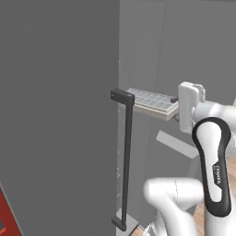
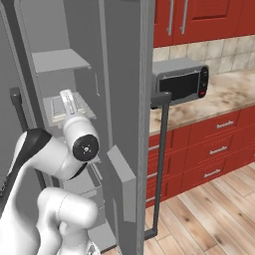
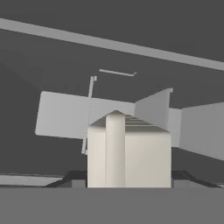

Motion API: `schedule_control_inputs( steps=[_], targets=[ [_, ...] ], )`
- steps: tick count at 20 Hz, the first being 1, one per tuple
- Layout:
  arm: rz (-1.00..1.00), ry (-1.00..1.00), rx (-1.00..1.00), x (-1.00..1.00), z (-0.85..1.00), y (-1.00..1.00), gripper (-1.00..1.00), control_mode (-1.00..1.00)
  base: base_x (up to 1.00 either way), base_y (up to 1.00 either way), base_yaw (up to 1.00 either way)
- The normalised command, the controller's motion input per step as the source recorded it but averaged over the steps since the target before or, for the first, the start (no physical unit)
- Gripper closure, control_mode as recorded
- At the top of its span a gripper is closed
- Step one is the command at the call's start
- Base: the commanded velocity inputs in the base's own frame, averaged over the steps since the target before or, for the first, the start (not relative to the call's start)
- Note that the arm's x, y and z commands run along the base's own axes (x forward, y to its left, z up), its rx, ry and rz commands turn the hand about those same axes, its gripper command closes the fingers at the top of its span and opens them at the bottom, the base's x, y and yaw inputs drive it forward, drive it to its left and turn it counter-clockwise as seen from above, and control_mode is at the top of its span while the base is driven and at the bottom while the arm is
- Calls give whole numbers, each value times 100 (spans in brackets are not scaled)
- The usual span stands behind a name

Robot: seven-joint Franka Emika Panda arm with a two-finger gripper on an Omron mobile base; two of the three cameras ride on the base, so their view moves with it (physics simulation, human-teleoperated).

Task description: The ice cube tray has been filled with water. Take the tray and place it in the freezer to make ice. Close the freezer door after placing the tray.

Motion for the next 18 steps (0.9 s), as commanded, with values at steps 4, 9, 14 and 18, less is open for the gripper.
schedule_control_inputs(
  steps=[4,9,14,18],
  targets=[
    [0,2,0,36,-7,3,100,-100,0,0,0],
    [0,4,0,20,-1,14,100,-100,0,0,0],
    [0,3,0,25,-7,16,100,-100,0,0,0],
    [0,1,0,30,-17,17,100,-100,0,0,0]
  ],
)
